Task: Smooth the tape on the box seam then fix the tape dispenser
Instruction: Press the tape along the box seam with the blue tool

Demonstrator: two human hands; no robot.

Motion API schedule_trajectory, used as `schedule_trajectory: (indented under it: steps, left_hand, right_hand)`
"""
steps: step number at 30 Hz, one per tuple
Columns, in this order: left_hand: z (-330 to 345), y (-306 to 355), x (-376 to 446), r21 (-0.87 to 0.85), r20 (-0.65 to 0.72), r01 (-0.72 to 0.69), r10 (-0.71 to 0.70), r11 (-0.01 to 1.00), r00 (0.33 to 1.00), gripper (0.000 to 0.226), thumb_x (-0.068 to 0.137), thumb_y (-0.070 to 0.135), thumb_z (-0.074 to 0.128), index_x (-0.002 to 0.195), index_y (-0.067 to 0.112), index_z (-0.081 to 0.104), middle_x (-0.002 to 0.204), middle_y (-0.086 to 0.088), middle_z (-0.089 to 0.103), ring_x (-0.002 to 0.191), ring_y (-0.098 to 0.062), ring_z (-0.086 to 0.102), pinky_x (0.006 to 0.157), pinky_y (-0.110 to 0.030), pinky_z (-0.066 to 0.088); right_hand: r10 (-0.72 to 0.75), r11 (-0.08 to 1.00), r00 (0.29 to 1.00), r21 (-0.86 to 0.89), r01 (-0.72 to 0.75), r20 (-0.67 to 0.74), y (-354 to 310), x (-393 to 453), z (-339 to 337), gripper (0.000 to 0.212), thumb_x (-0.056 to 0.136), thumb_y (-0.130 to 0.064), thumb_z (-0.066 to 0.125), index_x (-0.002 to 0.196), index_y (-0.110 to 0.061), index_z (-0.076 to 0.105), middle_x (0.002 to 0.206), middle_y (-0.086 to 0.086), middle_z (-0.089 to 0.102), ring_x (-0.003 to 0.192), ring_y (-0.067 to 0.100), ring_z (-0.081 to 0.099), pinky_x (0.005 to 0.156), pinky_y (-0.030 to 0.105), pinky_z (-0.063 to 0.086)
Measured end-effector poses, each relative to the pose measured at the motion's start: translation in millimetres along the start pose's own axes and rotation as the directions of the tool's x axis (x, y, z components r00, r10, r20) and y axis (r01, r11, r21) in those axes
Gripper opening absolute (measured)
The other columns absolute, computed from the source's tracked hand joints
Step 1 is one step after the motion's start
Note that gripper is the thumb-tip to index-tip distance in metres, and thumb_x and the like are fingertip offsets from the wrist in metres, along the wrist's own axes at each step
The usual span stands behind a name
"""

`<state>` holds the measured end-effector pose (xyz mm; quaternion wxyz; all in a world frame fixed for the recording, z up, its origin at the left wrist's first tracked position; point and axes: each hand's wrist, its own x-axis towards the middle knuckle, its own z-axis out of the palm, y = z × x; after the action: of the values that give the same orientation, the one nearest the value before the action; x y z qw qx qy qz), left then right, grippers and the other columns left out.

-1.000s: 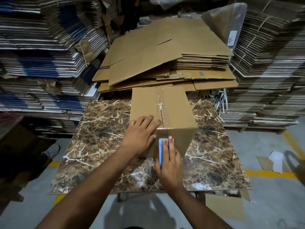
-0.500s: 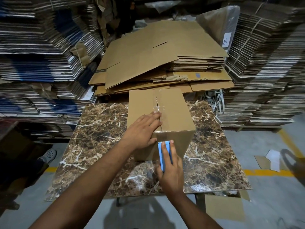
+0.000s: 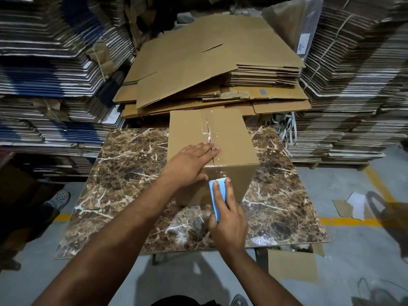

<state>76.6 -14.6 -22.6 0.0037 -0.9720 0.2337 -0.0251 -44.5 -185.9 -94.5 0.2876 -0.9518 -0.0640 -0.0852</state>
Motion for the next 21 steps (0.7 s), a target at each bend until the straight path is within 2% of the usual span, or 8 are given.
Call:
schedule_trajectory:
  steps: [4, 7, 12, 16, 21]
  left_hand:
    - [2.3, 0.1, -1.1, 0.005, -0.007, -0.008, 0.008, 1.000, 1.000, 0.098, 0.088, 0.049, 0.067, 0.160, 0.029, 0.004, 0.170, 0.001, 0.007, 0.156, -0.020, 0.011, 0.126, -0.040, 0.016]
    - [4.3, 1.2, -3.4, 0.022, -0.025, -0.013, 0.013, 1.000, 1.000, 0.099, 0.087, 0.049, 0.068, 0.161, 0.029, 0.005, 0.170, 0.002, 0.009, 0.156, -0.020, 0.013, 0.125, -0.040, 0.017]
    - [3.4, 1.1, -1.5, 0.019, -0.002, -0.004, 0.004, 1.000, 1.000, 0.099, 0.087, 0.046, 0.069, 0.160, 0.030, 0.004, 0.170, 0.003, 0.009, 0.156, -0.020, 0.012, 0.125, -0.042, 0.018]
    - [3.1, 1.1, 0.5, 0.010, 0.013, 0.003, -0.003, 1.000, 1.000, 0.099, 0.086, 0.042, 0.071, 0.160, 0.029, 0.006, 0.170, 0.003, 0.009, 0.156, -0.020, 0.012, 0.125, -0.043, 0.018]
    - [1.0, -0.1, 2.0, -0.003, 0.032, 0.012, -0.012, 1.000, 0.999, 0.099, 0.086, 0.042, 0.071, 0.160, 0.030, 0.006, 0.170, 0.004, 0.008, 0.157, -0.019, 0.010, 0.125, -0.043, 0.017]
  right_hand:
    - [-0.025, 0.998, 1.000, 0.053, 0.026, -0.014, -2.2, -3.0, -0.2, 0.092, 0.078, -0.019, 0.063, 0.157, -0.039, 0.022, 0.170, -0.001, 0.019, 0.116, 0.032, 0.064, 0.084, 0.041, 0.056]
    - [-0.042, 0.992, 0.999, 0.117, 0.044, -0.021, 1.8, -2.3, -1.3, 0.087, 0.080, -0.019, 0.060, 0.156, -0.039, 0.025, 0.169, -0.004, 0.019, 0.127, 0.029, 0.060, 0.087, 0.039, 0.059]
    - [0.009, 0.992, 1.000, 0.127, -0.013, 0.030, -3.9, 5.7, -7.6, 0.081, 0.084, -0.025, 0.060, 0.156, -0.042, 0.027, 0.170, -0.013, 0.012, 0.117, 0.028, 0.066, 0.080, 0.037, 0.060]
    - [0.054, 0.981, 0.997, 0.183, -0.065, 0.063, -6.6, 11.2, -16.6, 0.079, 0.083, -0.025, 0.061, 0.154, -0.044, 0.031, 0.168, -0.016, 0.015, 0.113, 0.026, 0.068, 0.080, 0.036, 0.061]
    - [-0.032, 0.998, 0.999, 0.057, 0.031, 0.018, 1.1, 0.1, -8.1, 0.086, 0.081, -0.023, 0.059, 0.156, -0.043, 0.023, 0.170, -0.010, 0.011, 0.111, 0.034, 0.065, 0.082, 0.040, 0.060]
